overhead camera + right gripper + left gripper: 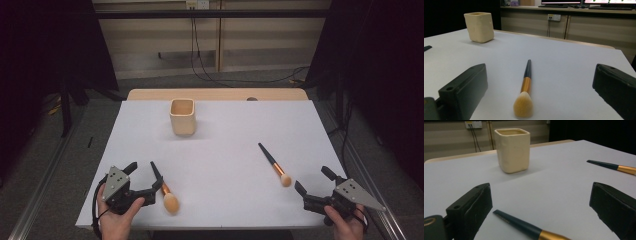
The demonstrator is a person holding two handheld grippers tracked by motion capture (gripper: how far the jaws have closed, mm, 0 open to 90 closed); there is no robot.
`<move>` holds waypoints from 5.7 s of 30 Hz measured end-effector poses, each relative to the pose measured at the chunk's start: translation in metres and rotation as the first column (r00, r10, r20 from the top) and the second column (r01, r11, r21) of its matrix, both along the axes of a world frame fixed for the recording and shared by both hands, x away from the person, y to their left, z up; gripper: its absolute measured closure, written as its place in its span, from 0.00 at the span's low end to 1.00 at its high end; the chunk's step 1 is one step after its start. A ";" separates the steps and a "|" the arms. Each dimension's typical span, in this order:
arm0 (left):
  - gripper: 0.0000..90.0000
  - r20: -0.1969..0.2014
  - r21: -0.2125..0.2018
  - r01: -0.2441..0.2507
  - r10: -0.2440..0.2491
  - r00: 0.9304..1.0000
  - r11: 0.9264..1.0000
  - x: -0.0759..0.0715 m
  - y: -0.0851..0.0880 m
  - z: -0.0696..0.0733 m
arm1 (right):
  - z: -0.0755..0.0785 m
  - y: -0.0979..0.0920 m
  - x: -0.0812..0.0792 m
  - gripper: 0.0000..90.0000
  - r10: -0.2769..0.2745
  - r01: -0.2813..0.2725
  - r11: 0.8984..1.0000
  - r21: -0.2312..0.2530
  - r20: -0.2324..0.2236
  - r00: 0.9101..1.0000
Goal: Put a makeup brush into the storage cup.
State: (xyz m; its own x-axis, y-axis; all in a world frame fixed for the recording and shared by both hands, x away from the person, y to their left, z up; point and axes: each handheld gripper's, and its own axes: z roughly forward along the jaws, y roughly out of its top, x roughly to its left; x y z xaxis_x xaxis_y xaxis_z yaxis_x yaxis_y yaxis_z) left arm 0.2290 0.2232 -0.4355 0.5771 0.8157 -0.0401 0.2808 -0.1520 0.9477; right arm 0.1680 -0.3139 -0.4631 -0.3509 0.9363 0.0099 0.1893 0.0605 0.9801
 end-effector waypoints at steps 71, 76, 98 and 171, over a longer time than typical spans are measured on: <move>0.08 -0.704 0.324 0.129 0.148 0.695 0.937 0.080 -0.038 0.038 | -0.003 0.008 0.009 0.00 0.051 -0.053 0.998 -0.032 -0.049 0.997; 0.06 -0.718 0.327 0.117 0.166 0.676 0.938 0.080 -0.042 0.034 | -0.004 0.009 0.010 0.00 0.053 -0.055 0.997 -0.044 -0.050 0.997; 0.23 -0.786 0.329 0.124 0.199 0.586 0.936 0.073 -0.055 0.005 | -0.004 0.011 0.010 0.00 0.062 -0.066 0.996 -0.065 -0.052 0.997; 0.74 -0.844 0.263 0.434 -0.012 0.535 0.861 0.076 -0.054 0.007 | -0.005 0.011 0.011 0.00 0.054 -0.058 0.996 -0.064 -0.065 0.996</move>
State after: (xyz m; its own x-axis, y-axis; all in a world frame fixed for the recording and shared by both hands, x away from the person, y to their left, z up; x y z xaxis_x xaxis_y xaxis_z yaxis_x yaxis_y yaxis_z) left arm 0.3048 0.1692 -0.4288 0.6343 0.7160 -0.2914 0.7707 -0.6155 0.1650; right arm 0.1789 -0.3031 -0.4676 -0.4035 0.9146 -0.0272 0.2448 0.1365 0.9599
